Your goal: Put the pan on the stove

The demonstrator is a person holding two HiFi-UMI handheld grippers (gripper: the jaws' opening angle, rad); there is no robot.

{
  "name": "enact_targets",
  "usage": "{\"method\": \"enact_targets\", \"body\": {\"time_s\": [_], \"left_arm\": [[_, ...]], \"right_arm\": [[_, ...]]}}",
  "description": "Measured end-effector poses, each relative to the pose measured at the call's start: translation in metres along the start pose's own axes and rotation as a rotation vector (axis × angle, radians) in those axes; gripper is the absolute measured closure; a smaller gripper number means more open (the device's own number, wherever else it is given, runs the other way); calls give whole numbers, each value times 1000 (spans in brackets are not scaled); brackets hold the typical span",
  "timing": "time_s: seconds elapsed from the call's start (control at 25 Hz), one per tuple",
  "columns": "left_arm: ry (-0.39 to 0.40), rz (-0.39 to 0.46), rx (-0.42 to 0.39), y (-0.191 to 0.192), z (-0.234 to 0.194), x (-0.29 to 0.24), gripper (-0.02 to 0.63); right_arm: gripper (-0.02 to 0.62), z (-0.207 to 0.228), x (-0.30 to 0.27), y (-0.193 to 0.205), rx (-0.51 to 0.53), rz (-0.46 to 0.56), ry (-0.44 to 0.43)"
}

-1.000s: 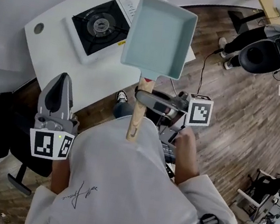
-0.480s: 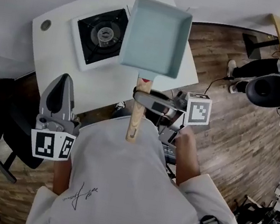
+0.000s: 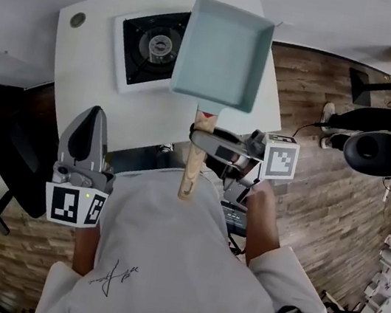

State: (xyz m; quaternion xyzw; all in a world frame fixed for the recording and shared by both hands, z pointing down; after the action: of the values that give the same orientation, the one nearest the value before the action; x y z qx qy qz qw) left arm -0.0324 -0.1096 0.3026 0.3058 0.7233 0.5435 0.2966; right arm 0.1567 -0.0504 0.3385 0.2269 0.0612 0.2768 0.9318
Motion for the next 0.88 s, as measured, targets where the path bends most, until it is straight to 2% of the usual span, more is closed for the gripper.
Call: {"method": "enact_targets", "body": {"time_s": [0.24,0.88], "left_arm": [[-27,6,24,7,-8,3,603],[-19,9,28,5,-43,-17,603]], "right_arm": [[423,8,-11,2,-6,-33,-29],[422,32,-44,-10,-4,-72,-40]]}}
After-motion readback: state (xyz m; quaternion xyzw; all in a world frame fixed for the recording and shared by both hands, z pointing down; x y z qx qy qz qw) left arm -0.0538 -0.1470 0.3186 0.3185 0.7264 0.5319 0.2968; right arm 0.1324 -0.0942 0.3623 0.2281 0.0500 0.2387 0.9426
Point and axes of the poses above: the fingertips, and each gripper's own axes: x backward along the fingers, z to its right, y out of its underside, the point moved 2 cm from there along x, backward along the fingers, and after that the axes turned 9 degrees about x, right-handed, at the moved point
